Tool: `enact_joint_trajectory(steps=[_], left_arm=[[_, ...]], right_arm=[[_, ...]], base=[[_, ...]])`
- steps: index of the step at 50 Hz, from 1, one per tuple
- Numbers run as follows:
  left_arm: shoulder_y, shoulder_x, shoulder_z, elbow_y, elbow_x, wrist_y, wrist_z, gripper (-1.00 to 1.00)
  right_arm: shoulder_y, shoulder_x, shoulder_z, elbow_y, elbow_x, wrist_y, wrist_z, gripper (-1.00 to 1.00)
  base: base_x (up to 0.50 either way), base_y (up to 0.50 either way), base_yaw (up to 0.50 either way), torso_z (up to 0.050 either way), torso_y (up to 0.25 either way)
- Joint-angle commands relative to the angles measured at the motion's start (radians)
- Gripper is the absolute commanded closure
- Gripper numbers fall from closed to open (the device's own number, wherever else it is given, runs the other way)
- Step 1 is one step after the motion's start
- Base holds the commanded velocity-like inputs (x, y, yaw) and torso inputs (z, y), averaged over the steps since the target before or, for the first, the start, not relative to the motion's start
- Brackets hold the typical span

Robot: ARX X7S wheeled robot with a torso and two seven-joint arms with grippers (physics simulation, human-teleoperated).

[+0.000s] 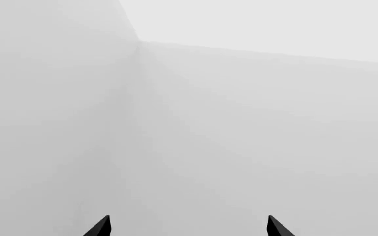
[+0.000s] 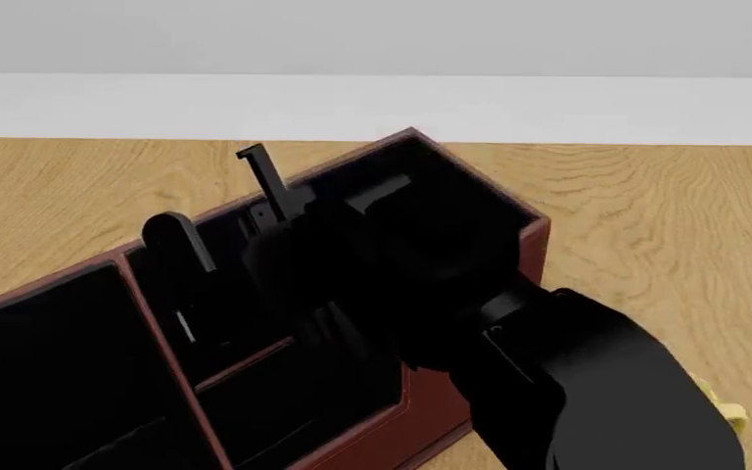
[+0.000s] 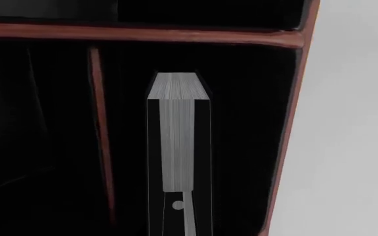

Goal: Pick up the book and place it in the front compartment of the caddy.

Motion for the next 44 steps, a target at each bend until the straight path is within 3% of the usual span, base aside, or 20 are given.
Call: enact_joint_trajectory(steps=[1,7,8,41,44], left_arm=[[0.009,-0.003,-0.004,0.001,0.000,0.007,-0.002,-1.00],[0.018,-0.003,-0.008,0.002,0.002,0.013,-0.002,-1.00],[0.016,-0.003,-0.005,0.000,0.003,0.012,-0.002,-1.00],[-0.021,-0.013,0.037,-0.012,0.008,0.010,-0.011,-1.00],[-0.031,-0.014,0.046,-0.016,0.008,0.006,-0.012,-1.00]], right_arm=[[-0.043,-0.015,0.123,0.049,-0.140,-0.036,0.003,1.00],[-0.049,-0.015,0.130,0.051,-0.147,-0.033,0.021,1.00],[-0.048,-0.015,0.128,0.053,-0.152,-0.036,0.031,-1.00],[-0.015,-0.014,0.129,0.053,-0.168,-0.044,0.064,-1.00],[-0.011,0.041,0.136,-0.079,-0.169,0.031,0.059,-1.00]], base=[[0.00,0.00,0.00,0.000,0.000],[0.00,0.00,0.00,0.000,0.002],[0.00,0.00,0.00,0.000,0.000],[0.00,0.00,0.00,0.000,0.000],[0.00,0.00,0.00,0.000,0.000]])
